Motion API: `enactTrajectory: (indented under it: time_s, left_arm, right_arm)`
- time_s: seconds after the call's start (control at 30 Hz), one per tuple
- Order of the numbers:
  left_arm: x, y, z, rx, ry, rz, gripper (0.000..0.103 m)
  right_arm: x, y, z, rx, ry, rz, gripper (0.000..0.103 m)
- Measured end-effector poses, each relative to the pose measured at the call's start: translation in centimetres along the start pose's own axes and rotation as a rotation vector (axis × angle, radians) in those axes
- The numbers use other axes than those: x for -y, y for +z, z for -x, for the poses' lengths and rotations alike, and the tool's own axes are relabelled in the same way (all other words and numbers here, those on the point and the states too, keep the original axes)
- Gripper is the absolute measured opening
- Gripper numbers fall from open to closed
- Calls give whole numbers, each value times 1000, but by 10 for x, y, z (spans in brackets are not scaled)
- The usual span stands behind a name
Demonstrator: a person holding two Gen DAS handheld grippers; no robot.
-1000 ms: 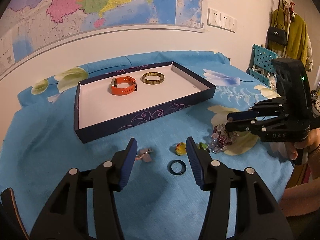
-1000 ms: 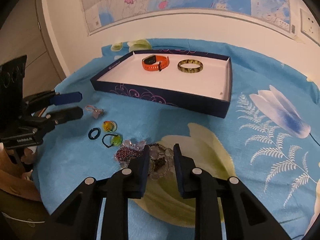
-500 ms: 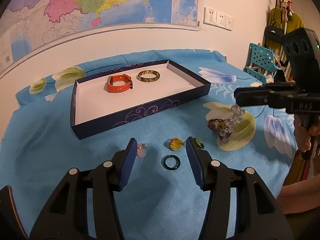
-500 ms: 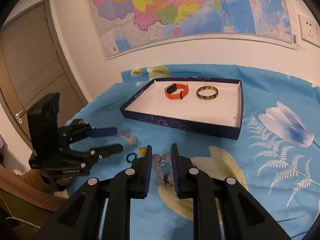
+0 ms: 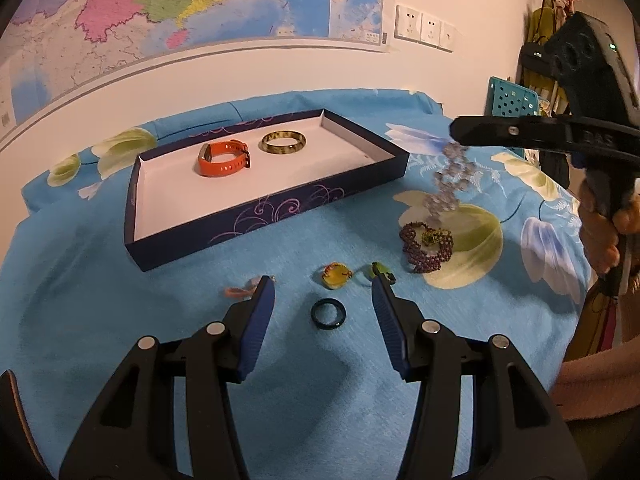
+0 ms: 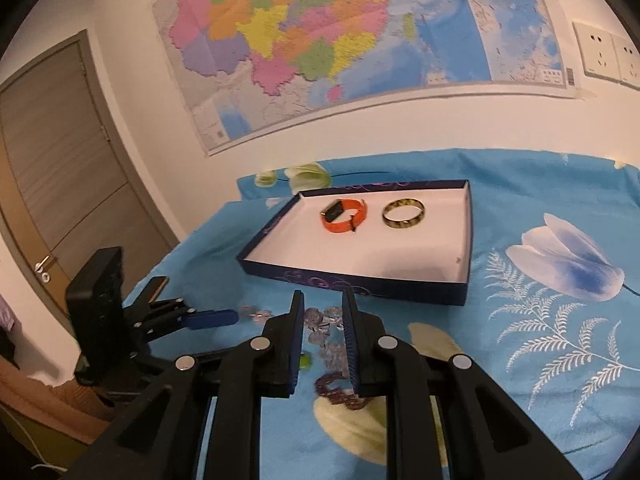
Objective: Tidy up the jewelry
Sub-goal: 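Grasp the small pink ring with the left tool while the right tool reaches the crystal cluster, then carry the pink ring with the left tool while the right tool carries the crystal cluster into the box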
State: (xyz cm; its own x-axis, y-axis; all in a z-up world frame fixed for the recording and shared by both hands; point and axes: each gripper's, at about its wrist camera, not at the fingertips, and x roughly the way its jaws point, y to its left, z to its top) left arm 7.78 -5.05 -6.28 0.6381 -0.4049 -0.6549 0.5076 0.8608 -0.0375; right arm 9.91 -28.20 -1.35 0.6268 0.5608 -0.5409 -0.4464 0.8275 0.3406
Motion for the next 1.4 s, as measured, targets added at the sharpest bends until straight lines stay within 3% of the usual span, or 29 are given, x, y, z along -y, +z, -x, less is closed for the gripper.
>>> enactTrajectory:
  time_s: [0.37, 0.57, 0.63, 0.93, 1.0, 1.07, 1.1, 1.4]
  left_arm:
    - [-11, -3, -2, -19, 32, 24, 48]
    - [-31, 0, -15, -72, 75, 55, 44]
    - [-36, 1, -20, -96, 58, 77, 42]
    - [-54, 5, -34, -145, 83, 100, 42]
    - [-53, 6, -37, -154, 65, 95, 37]
    - [-51, 6, -36, -149, 51, 85, 23]
    - [-49, 6, -35, -144, 52, 76, 21]
    - [-47, 1, -21, -116, 20, 62, 18]
  right_arm:
    - [22, 1, -24, -21, -40, -42, 17]
    - [22, 2, -28, -19, -41, -42, 17]
    - [21, 1, -29, -21, -40, -40, 17]
    - [20, 1, -35, -35, -25, -35, 17]
    - [21, 2, -37, -38, -25, -35, 17]
    - [21, 2, -37, -40, -23, -36, 17]
    - [21, 2, -37, -41, -23, -36, 17]
    - [21, 0, -41, -51, -14, -34, 17]
